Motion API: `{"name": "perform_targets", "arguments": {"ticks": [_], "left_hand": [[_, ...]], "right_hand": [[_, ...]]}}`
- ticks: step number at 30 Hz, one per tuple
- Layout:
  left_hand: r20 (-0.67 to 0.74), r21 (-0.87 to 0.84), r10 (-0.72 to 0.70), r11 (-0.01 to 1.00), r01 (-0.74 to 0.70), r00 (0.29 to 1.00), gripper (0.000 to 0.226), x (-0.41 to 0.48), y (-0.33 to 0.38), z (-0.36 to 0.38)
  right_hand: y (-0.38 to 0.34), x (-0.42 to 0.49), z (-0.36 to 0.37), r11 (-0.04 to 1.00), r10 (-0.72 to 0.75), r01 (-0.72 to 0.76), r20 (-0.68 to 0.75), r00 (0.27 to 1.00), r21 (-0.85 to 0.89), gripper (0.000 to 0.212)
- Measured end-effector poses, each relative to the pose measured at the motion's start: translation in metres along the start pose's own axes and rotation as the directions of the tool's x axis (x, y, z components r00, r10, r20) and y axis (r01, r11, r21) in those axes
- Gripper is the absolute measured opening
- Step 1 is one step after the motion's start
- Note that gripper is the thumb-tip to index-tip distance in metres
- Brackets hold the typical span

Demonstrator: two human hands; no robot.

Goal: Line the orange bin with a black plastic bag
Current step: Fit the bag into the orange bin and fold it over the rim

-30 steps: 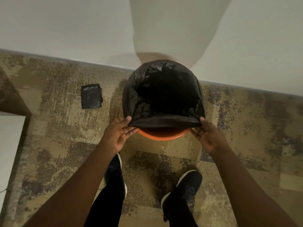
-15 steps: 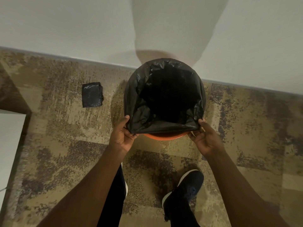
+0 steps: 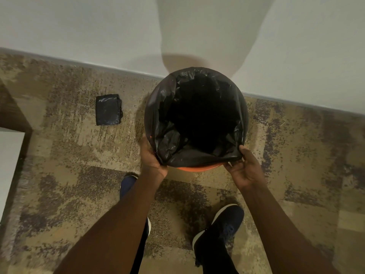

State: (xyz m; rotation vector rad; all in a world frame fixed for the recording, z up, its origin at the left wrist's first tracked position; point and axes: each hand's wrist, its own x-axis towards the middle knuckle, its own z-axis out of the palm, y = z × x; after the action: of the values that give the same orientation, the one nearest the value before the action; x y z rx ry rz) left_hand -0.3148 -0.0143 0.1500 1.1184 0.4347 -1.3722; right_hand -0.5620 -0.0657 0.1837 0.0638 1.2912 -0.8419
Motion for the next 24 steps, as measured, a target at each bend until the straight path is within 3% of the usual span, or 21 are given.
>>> {"name": "perform_targets", "arguments": {"ticks": [3,8,11,14,17,19,24], "left_hand": [[0.03,0.023,0.011,1.0,-0.012,0.999,0.069,0.0,-0.001,-0.015],[0.134,0.155,-0.003,0.988,-0.018,0.991,0.065,0.002,0.014,-0.014],[0.152,0.258,0.006,0.965,-0.045,0.988,0.069,0.012,0.036,0.012],[0.201,0.268,0.019,0.96,-0.074,0.979,0.031,0.025,0.057,0.039],[0.264,0.232,-0.045,0.972,-0.018,0.964,0.026,0.031,0.069,0.045],[0.225,0.259,-0.081,0.966,0.02,0.971,0.027,0.033,0.073,0.033],[0.073,0.416,-0.112,0.906,0.072,0.991,0.03,0.029,0.083,-0.008]], "right_hand": [[0.0,0.0,-0.002,0.999,-0.011,0.01,-0.006,1.0,-0.044,0.015],[-0.009,-0.004,-0.009,0.919,-0.068,0.091,0.074,0.995,-0.384,0.027],[-0.016,-0.002,-0.004,0.974,-0.036,0.061,0.116,0.993,-0.219,0.034],[-0.013,-0.001,0.009,1.0,-0.012,0.01,0.084,0.996,0.017,0.037],[0.001,-0.003,0.019,0.992,0.0,-0.001,0.008,1.0,0.124,0.033],[0.012,-0.005,0.018,0.999,0.011,-0.011,-0.003,1.0,0.051,0.03],[0.033,-0.008,0.009,0.938,-0.037,0.029,-0.015,0.999,-0.345,0.032]]}}
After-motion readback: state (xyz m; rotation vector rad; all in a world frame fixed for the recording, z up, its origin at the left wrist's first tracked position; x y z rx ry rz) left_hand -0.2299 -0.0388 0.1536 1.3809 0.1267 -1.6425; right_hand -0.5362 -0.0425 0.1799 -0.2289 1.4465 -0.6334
